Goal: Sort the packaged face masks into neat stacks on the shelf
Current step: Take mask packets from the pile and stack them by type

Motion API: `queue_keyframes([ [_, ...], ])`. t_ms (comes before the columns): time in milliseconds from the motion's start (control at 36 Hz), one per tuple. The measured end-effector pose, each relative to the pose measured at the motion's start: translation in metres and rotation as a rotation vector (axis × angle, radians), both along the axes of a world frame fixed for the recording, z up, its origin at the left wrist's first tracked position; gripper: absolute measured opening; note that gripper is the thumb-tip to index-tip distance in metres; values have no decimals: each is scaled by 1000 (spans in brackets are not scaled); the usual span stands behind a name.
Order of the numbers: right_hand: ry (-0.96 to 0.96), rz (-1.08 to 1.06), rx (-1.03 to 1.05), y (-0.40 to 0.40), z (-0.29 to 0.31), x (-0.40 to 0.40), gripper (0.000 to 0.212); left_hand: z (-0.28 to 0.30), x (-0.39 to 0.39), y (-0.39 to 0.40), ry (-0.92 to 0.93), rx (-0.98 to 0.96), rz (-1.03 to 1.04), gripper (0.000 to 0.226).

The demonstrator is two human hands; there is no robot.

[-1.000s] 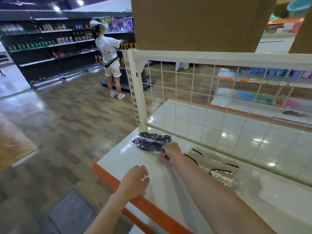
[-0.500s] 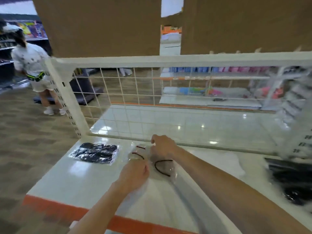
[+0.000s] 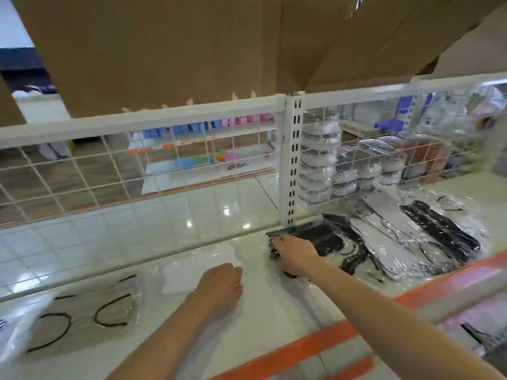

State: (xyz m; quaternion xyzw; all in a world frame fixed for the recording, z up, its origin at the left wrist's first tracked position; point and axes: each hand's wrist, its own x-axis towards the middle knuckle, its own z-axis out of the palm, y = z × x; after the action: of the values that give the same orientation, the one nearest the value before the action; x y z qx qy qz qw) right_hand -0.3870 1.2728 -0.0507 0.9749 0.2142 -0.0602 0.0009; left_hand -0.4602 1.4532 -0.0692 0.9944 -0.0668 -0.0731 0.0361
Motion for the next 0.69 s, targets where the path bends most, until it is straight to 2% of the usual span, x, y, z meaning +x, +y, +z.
queue_keyframes([
  [139, -10, -127, 63, -76, -9, 5, 38, -10, 18, -56, -19, -63, -78, 24],
  [250, -65, -197, 93, -122, -21, 8, 34, -20, 31, -88, -151, -270, -62, 19],
  [333, -40, -290, 164, -144, -26, 10, 37, -25, 42, -106, -218, -384, 35, 21],
  [417, 19, -288, 233, -160, -34, 13, 44, -28, 54, -124, -137, -349, 63, 48],
  [472, 40, -253, 221, -167, -41, 15, 46, -32, 60, -136, -54, -263, 40, 54],
  [528, 39, -230, 206, -170, -46, 18, 46, -34, 63, -148, -16, -176, 21, 51],
  [639, 34, -185, 238, -176, -47, 24, 44, -30, 63, -163, -203, -122, 90, 31],
  [694, 35, -168, 262, -178, -47, 26, 44, -27, 63, -168, -183, -161, 150, 37],
])
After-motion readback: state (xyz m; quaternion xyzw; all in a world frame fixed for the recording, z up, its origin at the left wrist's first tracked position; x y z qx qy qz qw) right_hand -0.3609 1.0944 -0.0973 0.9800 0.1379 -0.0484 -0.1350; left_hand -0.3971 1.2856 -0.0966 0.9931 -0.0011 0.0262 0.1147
